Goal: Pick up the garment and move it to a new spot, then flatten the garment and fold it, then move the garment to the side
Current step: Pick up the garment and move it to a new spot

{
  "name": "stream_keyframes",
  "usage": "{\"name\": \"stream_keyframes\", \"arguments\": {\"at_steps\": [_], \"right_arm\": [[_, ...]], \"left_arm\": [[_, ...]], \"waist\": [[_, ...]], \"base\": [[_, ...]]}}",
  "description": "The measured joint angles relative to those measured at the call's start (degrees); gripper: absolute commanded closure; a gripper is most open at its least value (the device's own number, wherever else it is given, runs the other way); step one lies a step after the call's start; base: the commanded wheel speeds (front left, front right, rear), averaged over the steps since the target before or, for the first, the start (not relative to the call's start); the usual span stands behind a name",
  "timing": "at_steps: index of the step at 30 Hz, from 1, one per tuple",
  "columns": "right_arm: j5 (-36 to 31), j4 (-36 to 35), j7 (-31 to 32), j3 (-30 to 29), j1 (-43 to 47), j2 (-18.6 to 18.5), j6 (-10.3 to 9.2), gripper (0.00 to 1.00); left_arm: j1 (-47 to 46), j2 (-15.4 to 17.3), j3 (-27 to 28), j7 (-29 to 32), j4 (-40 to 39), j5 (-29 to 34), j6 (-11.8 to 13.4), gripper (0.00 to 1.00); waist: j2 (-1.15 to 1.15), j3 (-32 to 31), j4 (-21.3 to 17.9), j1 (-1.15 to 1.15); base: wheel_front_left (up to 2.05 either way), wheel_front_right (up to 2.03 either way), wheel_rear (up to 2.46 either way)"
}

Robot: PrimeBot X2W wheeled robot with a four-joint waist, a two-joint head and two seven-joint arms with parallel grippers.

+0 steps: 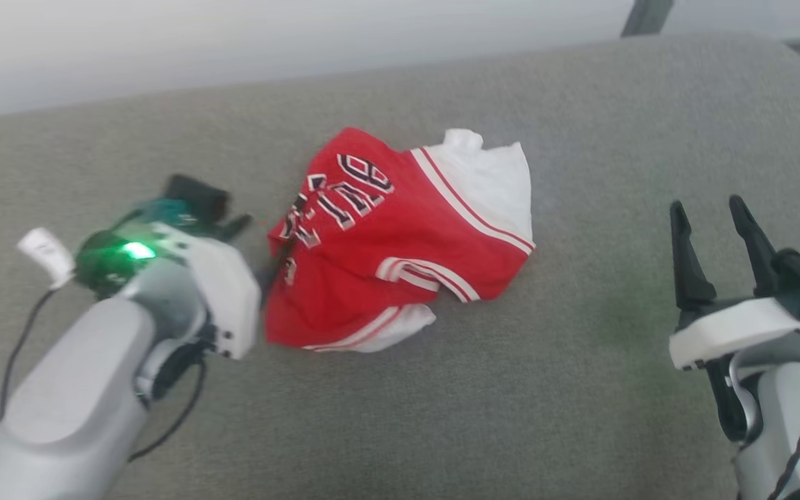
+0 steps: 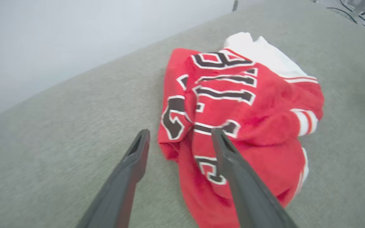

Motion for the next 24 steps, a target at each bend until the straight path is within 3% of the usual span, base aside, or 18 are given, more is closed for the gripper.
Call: {"name": "stream_keyframes", "arguments": {"at_steps": [15,24], "right_arm": [[0.13,0.71,0.98,-1.20,4.76,-2.38,0.00,0.00],[0.14,-0.16,1.80,-2.55,6.98,-2.54,0.00,0.00]], "left_arm": [[12.29,5.98,12.40,-21.23,-2.41,-2.31,5.09,0.00],[21.60,7.54,17.83,-29.10,-3.86,-5.26,7.03,0.00]], "waist": [[0.00,-7.05,4.78,0.00],[0.00,-9.27,6.78,0.00]], "base": [[0.00,0.00,0.00],[0.00,0.00,0.00]]}}
